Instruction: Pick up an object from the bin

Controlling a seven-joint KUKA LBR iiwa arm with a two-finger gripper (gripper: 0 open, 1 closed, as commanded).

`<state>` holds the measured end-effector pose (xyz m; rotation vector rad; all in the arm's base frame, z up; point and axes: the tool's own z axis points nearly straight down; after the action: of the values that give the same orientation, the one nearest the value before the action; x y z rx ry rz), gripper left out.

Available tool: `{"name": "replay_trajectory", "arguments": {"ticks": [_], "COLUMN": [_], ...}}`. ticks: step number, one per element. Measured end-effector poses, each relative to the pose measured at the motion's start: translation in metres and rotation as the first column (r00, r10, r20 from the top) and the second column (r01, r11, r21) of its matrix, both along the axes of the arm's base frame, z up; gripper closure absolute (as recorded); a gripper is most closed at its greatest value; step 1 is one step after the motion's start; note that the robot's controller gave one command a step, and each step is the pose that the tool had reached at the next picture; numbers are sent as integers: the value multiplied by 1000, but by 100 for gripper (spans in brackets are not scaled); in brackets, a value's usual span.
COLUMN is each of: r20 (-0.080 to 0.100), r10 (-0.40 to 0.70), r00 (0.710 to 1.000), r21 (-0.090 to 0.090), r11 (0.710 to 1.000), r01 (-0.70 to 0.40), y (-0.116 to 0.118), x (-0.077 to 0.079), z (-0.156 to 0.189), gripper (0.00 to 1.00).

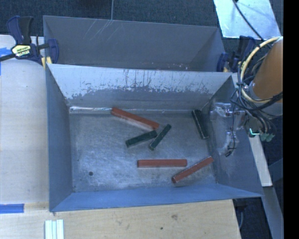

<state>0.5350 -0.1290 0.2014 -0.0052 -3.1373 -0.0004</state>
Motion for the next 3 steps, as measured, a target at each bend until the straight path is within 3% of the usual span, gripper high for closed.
{"name": "replay_trajectory", "arguments": {"ticks": [1,2,3], "r20": [-1,6,12], "r10": [127,119,115], "r00": [992,993,993], "r21": [2,2,-2], "r11": [992,993,993], "r01": [-127,-119,-115], "y": [19,78,74], "x": [-16,-20,-18], "z": [-136,-131,-129], "gripper": [0,0,100]}}
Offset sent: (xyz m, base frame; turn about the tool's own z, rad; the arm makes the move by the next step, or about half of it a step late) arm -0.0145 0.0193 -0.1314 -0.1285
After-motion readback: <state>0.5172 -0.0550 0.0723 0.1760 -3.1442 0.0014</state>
